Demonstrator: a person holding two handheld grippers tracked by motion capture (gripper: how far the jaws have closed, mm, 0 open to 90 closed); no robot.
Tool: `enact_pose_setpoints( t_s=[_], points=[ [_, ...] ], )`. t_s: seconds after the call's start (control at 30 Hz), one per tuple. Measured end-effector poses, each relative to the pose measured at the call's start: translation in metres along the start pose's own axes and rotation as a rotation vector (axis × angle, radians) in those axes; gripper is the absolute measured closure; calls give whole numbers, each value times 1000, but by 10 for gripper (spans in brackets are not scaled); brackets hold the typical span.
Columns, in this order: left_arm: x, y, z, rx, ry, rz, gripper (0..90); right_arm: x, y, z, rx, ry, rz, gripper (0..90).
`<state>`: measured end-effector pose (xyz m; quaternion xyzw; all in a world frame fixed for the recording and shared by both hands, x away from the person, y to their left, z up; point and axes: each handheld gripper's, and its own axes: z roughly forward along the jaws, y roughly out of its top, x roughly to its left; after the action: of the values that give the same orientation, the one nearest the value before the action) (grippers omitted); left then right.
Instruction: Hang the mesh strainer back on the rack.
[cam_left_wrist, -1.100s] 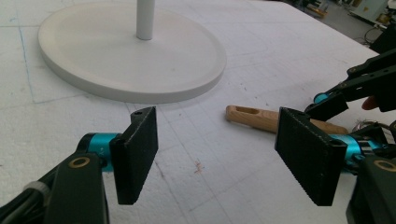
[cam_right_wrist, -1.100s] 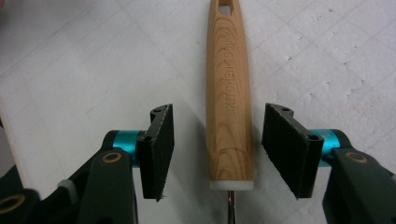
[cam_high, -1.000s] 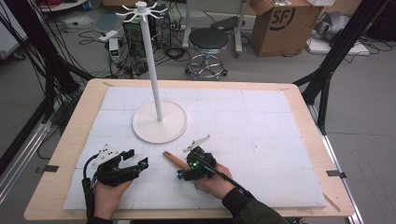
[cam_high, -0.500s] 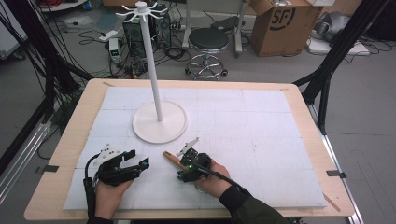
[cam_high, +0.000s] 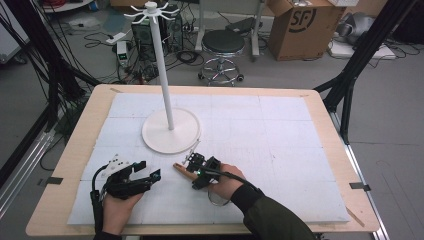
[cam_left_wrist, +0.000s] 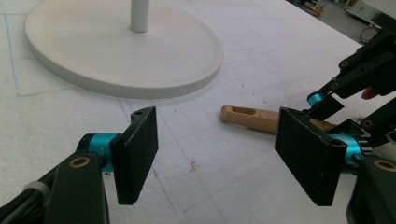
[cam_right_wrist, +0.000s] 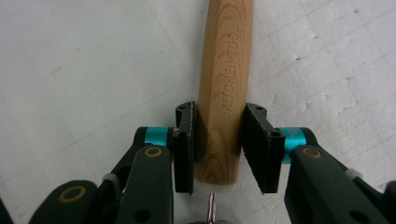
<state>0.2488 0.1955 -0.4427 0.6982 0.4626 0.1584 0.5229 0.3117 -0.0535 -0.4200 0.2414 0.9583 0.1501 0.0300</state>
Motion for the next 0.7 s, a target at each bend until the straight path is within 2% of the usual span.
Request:
enact_pose_setpoints(
  t_s=[0.1,0.13,0.23,0.37,0.43,0.63,0.7],
  points=[
    [-1,0,1,1,-3,0,308,-2,8,1,56,12,-22,664],
    [-1,0,1,1,-4,3,309,-3,9,1,62,21,-12,665],
    [-1,0,2,1,-7,-2,309,-6,9,1,66,42,-13,669],
    [-1,0,1,0,-2,1,309,-7,8,1,56,41,-22,682],
    [-1,0,0,-2,2,-1,309,-7,4,0,33,43,-26,689],
    [3,-1,-3,-17,15,-14,310,-20,-13,-1,-91,136,32,692],
    [3,-1,-4,-20,19,-13,311,-22,-17,-1,-122,147,49,692]
  ],
)
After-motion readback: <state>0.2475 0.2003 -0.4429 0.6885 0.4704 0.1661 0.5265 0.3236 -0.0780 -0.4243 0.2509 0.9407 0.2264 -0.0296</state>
